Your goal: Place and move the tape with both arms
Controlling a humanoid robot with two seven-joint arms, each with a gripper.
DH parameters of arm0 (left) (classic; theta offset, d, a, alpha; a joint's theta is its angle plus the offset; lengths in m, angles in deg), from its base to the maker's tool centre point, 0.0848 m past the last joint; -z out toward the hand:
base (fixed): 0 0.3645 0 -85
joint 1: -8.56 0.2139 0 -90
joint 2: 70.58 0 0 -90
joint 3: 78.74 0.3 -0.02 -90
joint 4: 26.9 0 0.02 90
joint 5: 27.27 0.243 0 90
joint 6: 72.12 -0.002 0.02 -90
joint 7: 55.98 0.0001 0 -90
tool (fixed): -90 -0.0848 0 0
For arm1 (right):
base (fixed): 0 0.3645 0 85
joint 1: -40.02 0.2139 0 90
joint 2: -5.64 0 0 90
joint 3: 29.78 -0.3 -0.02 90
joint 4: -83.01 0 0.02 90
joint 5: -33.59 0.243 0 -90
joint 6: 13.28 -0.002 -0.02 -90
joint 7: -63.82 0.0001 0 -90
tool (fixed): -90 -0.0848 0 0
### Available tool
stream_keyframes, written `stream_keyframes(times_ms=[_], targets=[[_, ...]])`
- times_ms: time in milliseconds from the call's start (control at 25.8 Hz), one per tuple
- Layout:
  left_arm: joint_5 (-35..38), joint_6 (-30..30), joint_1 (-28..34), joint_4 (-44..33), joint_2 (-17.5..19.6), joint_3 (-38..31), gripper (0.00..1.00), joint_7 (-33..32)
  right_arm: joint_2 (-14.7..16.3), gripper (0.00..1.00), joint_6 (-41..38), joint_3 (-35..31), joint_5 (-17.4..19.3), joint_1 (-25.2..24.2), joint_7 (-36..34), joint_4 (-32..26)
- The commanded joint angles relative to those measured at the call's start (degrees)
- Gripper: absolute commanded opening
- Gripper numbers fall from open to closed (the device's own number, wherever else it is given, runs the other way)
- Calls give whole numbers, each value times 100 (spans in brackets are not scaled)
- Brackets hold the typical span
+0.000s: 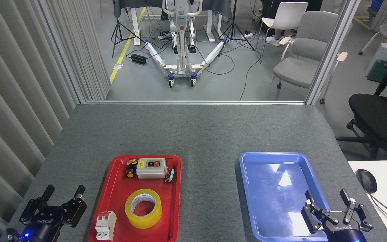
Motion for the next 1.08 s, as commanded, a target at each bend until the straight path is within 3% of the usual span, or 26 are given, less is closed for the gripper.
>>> stream_keyframes(times_ms=[0,193,387,696,1045], targets=[[0,-1,-2,15,4,3,100,71,-15,99,59,76,-134,-10,57,-85],[0,-71,-28,16,-22,3,100,397,-6,99,235,76,-160,-27,110,-85],[0,-71,-28,-2,-22,3,100,397,-6,99,235,76,-160,-27,830,-182],[0,-80,-28,24,-66,3,100,397,-15,99,226,76,-169,-36,303,-173],[0,-89,-28,42,-101,3,100,388,-59,99,279,84,-169,-27,312,-165]])
